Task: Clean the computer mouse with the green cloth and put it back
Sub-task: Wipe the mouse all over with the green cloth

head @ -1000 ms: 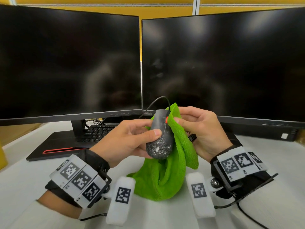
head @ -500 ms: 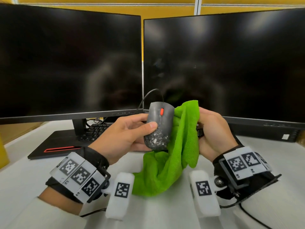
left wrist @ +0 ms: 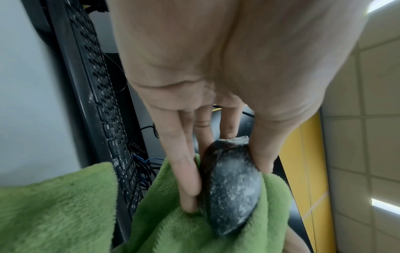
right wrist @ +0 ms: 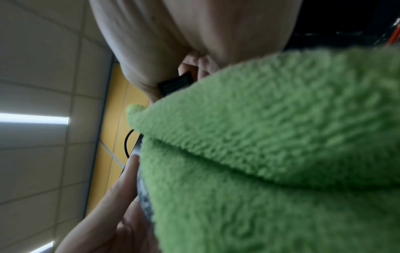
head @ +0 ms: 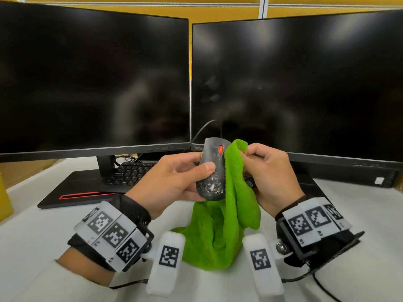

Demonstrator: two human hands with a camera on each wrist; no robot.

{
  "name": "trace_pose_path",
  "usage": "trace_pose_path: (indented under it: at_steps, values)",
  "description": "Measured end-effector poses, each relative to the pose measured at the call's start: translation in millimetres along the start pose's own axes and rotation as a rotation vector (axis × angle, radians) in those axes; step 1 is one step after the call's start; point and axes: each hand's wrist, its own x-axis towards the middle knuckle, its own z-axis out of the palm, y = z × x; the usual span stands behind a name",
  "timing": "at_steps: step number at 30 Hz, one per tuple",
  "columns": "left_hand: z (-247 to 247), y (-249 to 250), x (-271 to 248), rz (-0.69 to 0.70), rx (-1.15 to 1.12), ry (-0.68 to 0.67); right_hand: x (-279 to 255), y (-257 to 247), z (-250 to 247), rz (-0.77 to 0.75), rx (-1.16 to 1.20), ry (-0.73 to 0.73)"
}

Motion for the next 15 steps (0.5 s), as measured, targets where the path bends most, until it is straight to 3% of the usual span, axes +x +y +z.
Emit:
trace_pose_path:
  at_steps: [5,15]
  values:
    - [-3.8,1.7,-0.7,0.005,-0.027,0.02,-2.3,-3.2,-4.7,0.03,0.048,-0.116]
    - [-1.3,1.7,-1.4,0.004,0.001,0.001,-3.1,-3.3,0.2,0.028,0.057,-0.051]
